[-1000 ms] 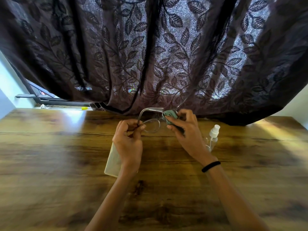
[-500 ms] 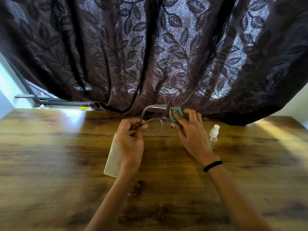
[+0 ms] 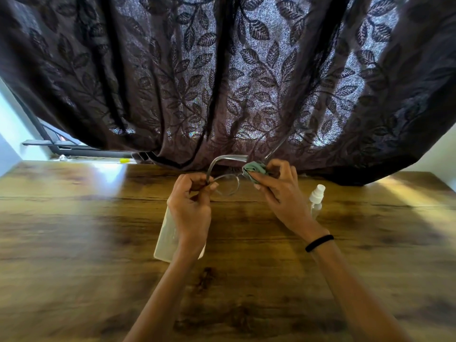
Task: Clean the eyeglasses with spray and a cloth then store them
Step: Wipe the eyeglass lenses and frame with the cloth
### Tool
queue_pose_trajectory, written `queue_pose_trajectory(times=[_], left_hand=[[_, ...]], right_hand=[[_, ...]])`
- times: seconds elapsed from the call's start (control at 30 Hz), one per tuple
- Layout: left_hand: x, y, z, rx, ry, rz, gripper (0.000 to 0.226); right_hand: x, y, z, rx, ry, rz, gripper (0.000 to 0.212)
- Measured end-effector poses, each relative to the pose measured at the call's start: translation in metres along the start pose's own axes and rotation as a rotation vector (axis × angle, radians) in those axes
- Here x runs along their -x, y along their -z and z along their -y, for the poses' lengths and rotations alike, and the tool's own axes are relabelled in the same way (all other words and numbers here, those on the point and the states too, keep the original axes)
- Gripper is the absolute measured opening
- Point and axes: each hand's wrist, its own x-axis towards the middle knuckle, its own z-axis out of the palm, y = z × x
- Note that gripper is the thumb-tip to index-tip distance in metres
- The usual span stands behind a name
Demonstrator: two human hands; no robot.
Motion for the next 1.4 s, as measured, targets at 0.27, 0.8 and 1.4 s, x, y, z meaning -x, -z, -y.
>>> queue_pose_trajectory(times=[0.27, 0.8, 1.4], left_hand=[[0.002, -0.003, -0.002, 0.002, -0.025, 0.013, 0.036], [0.001, -0.004, 0.0, 0.013, -0.022, -0.027, 0.026], [0.0, -0.005, -0.004, 0.028, -0.047, 0.02, 0.047]], right_hand=[[-0.003, 0.005, 0.0, 0.271, -0.008, 0.016, 0.042], [-0.002, -0.001, 0.002, -0.054, -0.073, -0.147, 0.027], [-0.004, 0.002, 0.0, 0.254, -0.05, -0.038, 0.036]])
